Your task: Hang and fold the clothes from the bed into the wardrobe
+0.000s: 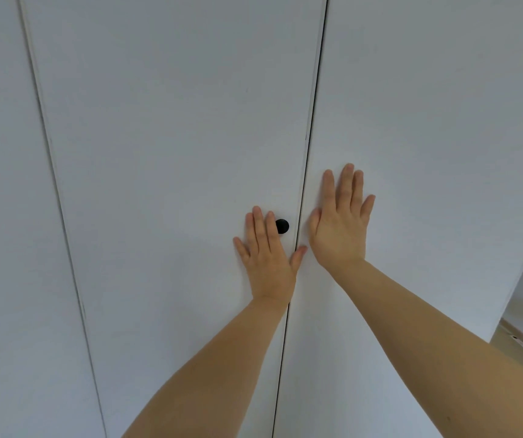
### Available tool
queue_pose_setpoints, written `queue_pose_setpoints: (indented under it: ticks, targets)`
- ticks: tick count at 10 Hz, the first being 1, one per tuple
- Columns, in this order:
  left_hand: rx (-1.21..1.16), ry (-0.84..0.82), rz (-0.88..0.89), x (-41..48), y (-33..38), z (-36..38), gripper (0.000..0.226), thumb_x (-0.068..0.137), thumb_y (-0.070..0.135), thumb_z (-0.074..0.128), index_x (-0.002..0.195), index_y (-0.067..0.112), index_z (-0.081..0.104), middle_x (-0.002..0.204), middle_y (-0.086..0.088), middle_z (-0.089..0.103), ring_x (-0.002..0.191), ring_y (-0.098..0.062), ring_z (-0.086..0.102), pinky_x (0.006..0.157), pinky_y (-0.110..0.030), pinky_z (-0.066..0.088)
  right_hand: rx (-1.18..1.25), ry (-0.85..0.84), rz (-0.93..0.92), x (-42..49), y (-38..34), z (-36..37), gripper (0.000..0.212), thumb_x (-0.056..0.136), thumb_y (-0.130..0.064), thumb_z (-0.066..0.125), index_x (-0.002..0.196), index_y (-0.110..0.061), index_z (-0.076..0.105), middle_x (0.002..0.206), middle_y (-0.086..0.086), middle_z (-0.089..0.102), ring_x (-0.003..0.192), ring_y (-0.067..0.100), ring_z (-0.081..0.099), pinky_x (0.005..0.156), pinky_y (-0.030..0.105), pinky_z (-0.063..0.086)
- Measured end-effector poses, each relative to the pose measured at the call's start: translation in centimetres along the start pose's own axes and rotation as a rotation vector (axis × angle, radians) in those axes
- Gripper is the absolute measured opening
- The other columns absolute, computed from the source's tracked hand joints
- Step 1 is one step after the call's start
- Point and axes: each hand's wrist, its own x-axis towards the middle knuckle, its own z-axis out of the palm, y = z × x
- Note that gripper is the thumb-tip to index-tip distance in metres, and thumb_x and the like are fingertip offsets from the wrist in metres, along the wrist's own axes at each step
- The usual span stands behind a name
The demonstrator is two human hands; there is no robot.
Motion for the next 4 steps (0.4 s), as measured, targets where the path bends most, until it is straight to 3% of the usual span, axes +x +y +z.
queue_pose_setpoints:
  ticks: [2, 3, 4]
  targets:
    - [0.065, -0.071, 0.192, 0.0, -2.1, -2.5, 0.072, 0.094, 0.050, 0.034, 0.150, 0.012, 0.009, 0.158, -0.015, 0.011, 0.146, -0.029, 0.004, 0.113, -0.060, 0.014, -0.078, -0.108, -0.057, -0.3, 0.3, -1.8, 0.063, 0.096, -0.024, 0.032, 0.153, -0.015, 0.005, 0.158, 0.020, -0.010, 0.146, 0.034, -0.012, 0.115, 0.054, -0.005]
    - [0.112, -0.035, 0.295, 1.6, -2.3, -5.2, 0.068, 0.095, 0.049, 0.028, 0.149, 0.016, 0.005, 0.158, -0.014, 0.008, 0.146, -0.031, 0.002, 0.113, -0.058, 0.009, -0.051, -0.114, -0.154, -0.8, 0.4, -4.0, 0.063, 0.099, -0.023, 0.032, 0.153, -0.016, 0.002, 0.158, 0.016, -0.013, 0.146, 0.031, -0.014, 0.117, 0.052, -0.004]
    - [0.156, 0.028, 0.373, 3.3, -1.8, -7.2, 0.069, 0.095, 0.048, 0.033, 0.150, 0.018, 0.003, 0.158, -0.011, 0.002, 0.146, -0.031, 0.002, 0.113, -0.057, 0.004, 0.149, 0.012, -0.288, -0.7, -0.3, -7.6, 0.060, 0.096, -0.017, 0.041, 0.151, -0.013, 0.019, 0.160, 0.016, -0.001, 0.147, 0.031, -0.003, 0.117, 0.048, -0.001]
